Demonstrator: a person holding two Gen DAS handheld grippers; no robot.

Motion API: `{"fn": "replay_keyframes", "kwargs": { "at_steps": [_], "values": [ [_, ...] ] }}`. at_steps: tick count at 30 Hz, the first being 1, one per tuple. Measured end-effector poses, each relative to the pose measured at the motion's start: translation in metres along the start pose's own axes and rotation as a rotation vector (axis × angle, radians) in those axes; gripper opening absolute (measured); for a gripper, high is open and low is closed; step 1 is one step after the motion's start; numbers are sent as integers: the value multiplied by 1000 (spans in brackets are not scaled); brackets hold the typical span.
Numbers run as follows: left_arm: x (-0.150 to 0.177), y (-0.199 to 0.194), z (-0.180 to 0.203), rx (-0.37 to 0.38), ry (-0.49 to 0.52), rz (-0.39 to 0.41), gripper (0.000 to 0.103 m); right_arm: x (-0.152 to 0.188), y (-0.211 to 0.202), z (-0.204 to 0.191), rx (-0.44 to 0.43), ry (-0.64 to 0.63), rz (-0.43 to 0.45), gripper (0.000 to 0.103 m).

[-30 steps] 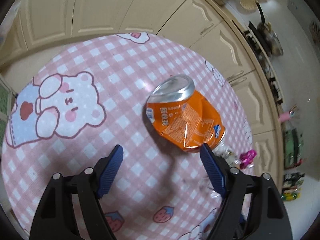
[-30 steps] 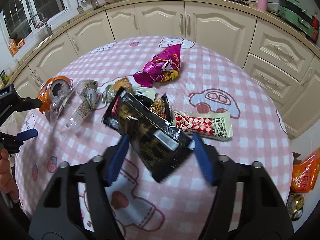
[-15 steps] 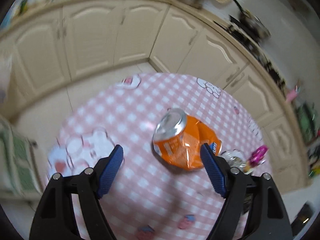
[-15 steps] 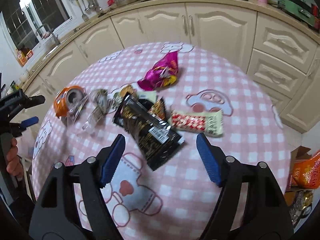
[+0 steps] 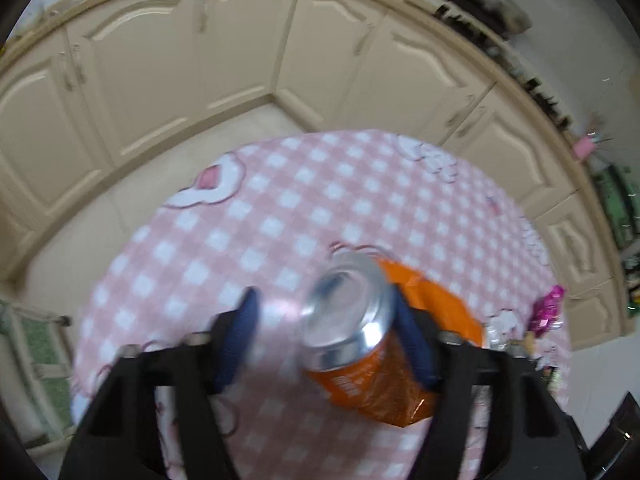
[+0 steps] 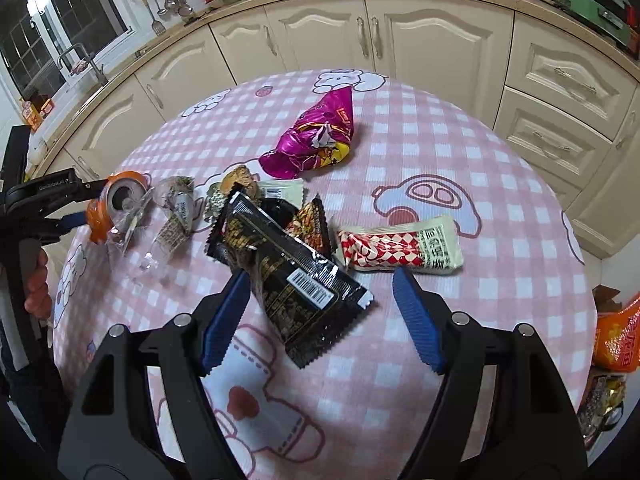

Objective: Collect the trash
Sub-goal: 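Grasp the crushed orange Fanta can with the left gripper while the right gripper holds the bag, then carry the can and snack bag over the blue bin and release both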

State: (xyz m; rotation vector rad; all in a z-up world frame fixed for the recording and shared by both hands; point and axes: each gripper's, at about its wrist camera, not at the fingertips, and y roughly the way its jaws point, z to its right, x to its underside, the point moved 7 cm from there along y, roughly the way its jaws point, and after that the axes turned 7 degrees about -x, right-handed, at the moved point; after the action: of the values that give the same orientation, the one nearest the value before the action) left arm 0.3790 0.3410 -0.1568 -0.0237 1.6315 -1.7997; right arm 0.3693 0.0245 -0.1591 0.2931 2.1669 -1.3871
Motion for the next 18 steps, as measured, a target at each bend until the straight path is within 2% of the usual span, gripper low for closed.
{"fn": "replay_keyframes", "kwargs": {
  "at_steps": [1,2,5,10,13,14,16,17,18],
  "values": [
    [0,-2,4,51,10,-6,31,-1,0,0,4,-3,2,73],
    [0,-5,7,71,19,-2,19,-2,2,-1,5,-6,4,73],
    [0,-11,4,-9,35,48,18,-4,4,-2,5,-8,7,73],
    [7,-24,-5,1,-3,47,18,-4,3,-4,-5,-8,9,72],
    [15,-40,-9,23,-3,72,18,-5,4,-5,-8,-10,20,63],
    [19,-44,-10,32,-8,75,18,-6,6,-6,-19,-13,28,53],
    [28,-55,-12,40,-11,89,18,-6,7,-8,-16,-22,41,44],
    [31,-60,-13,41,-11,97,18,-6,6,-10,-23,-22,44,35],
    [34,-64,-13,38,-11,103,18,-5,5,-12,-40,-20,45,32]
  ]
}}
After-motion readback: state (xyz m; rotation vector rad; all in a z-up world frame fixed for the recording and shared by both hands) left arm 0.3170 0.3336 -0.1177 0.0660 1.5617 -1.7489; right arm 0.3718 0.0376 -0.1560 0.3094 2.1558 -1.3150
